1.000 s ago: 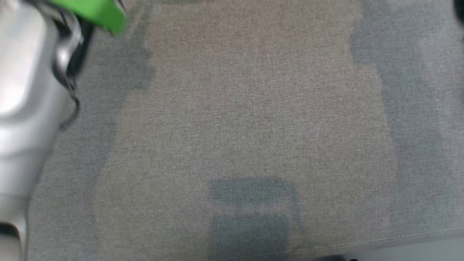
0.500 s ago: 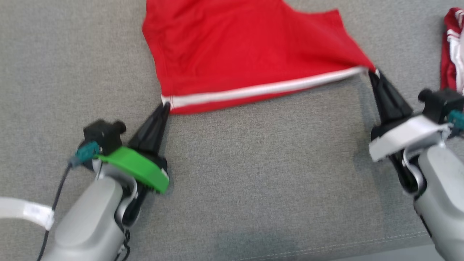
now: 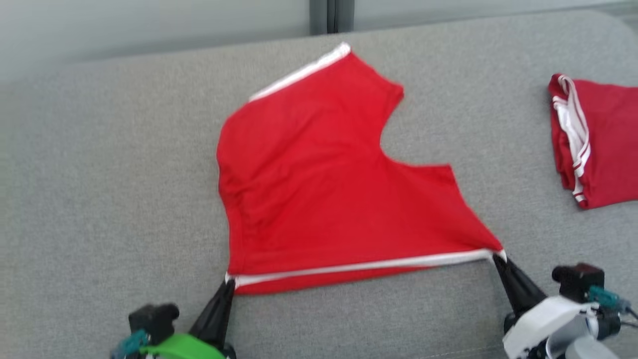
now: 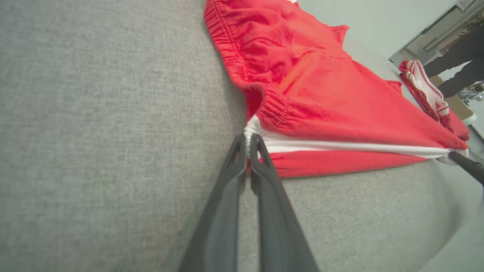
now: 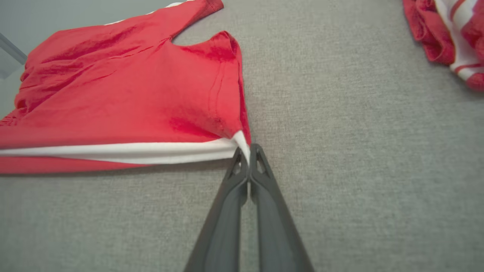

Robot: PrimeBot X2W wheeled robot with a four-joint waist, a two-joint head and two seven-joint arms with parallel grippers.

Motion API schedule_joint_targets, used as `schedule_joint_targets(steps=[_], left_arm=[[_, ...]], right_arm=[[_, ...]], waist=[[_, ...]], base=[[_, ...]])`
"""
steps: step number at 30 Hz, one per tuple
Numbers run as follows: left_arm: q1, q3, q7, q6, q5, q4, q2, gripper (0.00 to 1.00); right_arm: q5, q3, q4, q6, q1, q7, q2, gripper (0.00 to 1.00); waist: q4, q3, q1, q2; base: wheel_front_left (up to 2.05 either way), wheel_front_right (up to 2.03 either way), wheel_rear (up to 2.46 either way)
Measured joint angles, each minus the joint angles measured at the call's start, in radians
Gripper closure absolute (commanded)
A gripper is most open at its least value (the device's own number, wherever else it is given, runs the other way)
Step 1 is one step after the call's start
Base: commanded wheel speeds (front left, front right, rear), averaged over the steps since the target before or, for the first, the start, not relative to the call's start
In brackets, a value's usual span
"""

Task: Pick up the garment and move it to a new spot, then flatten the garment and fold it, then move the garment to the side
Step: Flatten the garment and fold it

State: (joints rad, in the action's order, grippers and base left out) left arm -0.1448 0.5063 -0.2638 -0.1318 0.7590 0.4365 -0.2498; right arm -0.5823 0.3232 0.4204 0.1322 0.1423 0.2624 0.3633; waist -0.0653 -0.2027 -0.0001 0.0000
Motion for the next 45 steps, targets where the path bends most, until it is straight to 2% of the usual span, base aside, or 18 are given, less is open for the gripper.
schedule_joint_targets(steps=[6,12,17,22,26,31,39,45], left_arm=[[0.164,-0.052,0.0,0.0,-0.017,-0.022,0.022,1.0],[0.239,-0.077,0.0,0.0,-0.03,-0.032,0.041,1.0],[0.276,-0.045,0.0,0.0,-0.076,-0.065,0.039,1.0],[0.266,-0.036,0.0,0.0,-0.102,-0.146,0.037,1.0],[0.196,-0.035,0.0,0.0,-0.104,-0.209,0.03,1.0],[0.108,-0.028,0.0,0.0,-0.079,-0.217,0.048,1.0],[-0.063,-0.051,0.0,0.0,-0.077,-0.118,0.113,1.0],[-0.198,-0.074,0.0,0.0,-0.121,-0.043,0.173,1.0]], right_arm=[[-0.047,0.027,0.021,0.001,-0.109,0.0,-0.006,1.0],[-0.075,0.045,0.025,0.001,-0.184,0.0,-0.002,1.0],[-0.069,0.012,-0.006,0.001,-0.22,0.0,-0.003,1.0],[-0.013,-0.041,-0.071,0.0,-0.2,0.0,-0.012,1.0],[-0.015,-0.065,-0.07,0.0,-0.083,0.0,0.005,1.0],[0.004,-0.038,0.016,0.0,0.099,-0.012,0.019,1.0],[0.045,0.021,0.166,0.0,0.399,-0.05,0.035,1.0],[0.058,0.093,0.269,-0.001,0.589,-0.079,0.067,1.0]], waist=[[-0.009,0.115,0.0,0.0],[-0.011,0.201,0.0,0.0],[-0.003,0.242,0.0,0.0],[0.02,0.244,0.0,0.0],[0.04,0.223,0.0,0.0],[0.073,0.187,0.0,0.0],[0.127,0.089,0.0001,0.0],[0.179,-0.02,0.0001,0.0]], base=[[0.0,0.0,0.0],[0.0,0.0,0.0],[0.0,0.0,0.0],[0.0,0.0,0.0],[0.0,0.0,0.0],[0.0,0.0,0.0],[0.0,0.0,0.0],[0.0,0.0,0.0]])
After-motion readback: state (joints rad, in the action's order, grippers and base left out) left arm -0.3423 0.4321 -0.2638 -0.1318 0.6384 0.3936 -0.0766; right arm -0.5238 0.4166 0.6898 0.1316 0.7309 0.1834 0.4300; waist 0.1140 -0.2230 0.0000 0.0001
